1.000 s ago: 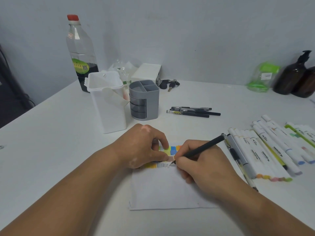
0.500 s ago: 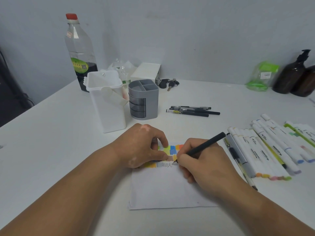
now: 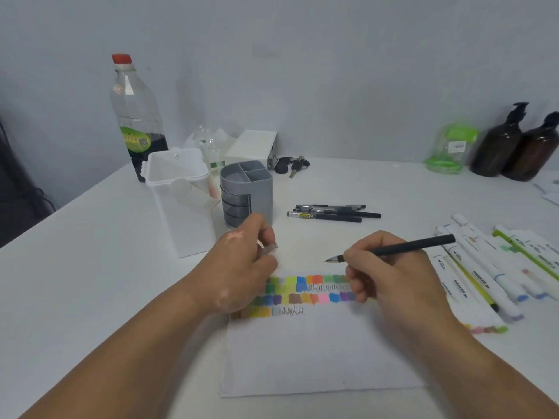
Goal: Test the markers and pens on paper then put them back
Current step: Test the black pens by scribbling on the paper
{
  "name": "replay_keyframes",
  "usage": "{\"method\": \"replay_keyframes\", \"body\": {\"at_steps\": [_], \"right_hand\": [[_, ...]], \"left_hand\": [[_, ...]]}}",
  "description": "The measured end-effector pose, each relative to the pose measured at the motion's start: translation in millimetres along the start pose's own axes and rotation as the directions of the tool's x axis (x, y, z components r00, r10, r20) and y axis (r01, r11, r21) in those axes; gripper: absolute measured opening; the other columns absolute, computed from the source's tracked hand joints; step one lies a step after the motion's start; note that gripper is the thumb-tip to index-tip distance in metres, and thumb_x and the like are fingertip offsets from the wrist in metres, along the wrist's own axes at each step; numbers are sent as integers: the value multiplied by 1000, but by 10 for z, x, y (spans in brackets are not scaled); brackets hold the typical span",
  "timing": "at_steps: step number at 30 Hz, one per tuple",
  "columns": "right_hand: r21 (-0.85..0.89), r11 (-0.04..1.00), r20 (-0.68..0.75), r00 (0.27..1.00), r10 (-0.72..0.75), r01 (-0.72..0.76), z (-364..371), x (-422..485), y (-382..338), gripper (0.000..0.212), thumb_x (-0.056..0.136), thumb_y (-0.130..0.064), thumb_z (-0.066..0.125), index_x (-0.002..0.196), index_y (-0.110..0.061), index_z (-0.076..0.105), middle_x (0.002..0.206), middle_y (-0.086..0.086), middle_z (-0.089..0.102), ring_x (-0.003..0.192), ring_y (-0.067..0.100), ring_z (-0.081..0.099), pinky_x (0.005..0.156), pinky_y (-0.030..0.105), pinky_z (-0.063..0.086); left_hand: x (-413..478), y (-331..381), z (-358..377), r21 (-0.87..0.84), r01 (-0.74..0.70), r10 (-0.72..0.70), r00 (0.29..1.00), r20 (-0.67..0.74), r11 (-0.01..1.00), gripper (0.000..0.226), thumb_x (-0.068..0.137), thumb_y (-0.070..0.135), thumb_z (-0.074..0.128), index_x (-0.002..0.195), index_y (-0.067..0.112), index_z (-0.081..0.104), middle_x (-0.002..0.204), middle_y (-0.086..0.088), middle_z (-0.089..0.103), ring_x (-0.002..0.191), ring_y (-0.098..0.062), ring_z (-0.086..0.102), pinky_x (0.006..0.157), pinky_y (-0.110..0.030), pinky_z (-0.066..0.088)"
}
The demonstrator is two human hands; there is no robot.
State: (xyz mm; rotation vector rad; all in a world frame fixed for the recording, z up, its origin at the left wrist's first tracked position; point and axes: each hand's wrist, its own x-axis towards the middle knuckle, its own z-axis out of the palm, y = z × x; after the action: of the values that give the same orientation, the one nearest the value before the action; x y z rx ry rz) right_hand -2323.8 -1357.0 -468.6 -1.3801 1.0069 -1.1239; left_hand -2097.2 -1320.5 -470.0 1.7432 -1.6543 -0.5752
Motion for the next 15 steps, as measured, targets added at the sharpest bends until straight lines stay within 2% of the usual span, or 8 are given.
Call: {"method": "replay_keyframes", "body": {"at_steps": [2,4,6,9,11,15], "right_hand": [[87,996,25,1000,9,-11,-30,18,-16,20,85,1,70,71,-13,70,63,12,65,52,19,59,48,24,49],[215,975,49,998,38,-48,-43,31,-23,21,85,-1,65,71,-15,72,65,13,66,54,20,61,47,26,51],[294,953,69,996,50,-68,-44,36,-43,16,79,-6,63,69,-16,71,66,15,66,53,21,61,46,27,51],[294,955,89,996,10,-36,-49,32,-63,10,74,-12,64,68,-17,70,67,17,67,52,21,61,46,27,51],[278,961,92,996,-11,-16,-50,27,-63,9,74,-12,65,68,-16,70,68,17,67,53,22,60,46,27,51],[256,967,123,992,-18,-14,-37,6,-50,11,75,-12,65,68,-18,70,67,16,67,53,21,60,47,27,50]], "left_hand": [[-20,22,18,-112,4,-5,1000,-13,994,22,95,12,53,92,34,53,66,16,58,60,-6,51,73,-51,59],[-37,82,35,-209,-8,5,1000,-15,978,22,98,17,57,94,39,61,82,14,66,72,-12,61,76,-49,60],[-49,132,48,-271,-43,42,999,-10,962,23,96,18,64,94,41,66,91,10,71,80,-11,67,82,-44,61],[-63,164,57,-306,-44,52,998,18,951,26,93,17,70,95,42,70,98,16,74,93,-6,71,89,-36,60],[-64,176,64,-309,-29,40,999,31,951,25,90,19,72,94,43,70,101,17,74,99,-7,70,92,-35,59],[-61,197,68,-298,-12,23,999,35,954,22,85,25,74,93,45,71,99,15,74,99,-12,70,93,-39,59]]}}
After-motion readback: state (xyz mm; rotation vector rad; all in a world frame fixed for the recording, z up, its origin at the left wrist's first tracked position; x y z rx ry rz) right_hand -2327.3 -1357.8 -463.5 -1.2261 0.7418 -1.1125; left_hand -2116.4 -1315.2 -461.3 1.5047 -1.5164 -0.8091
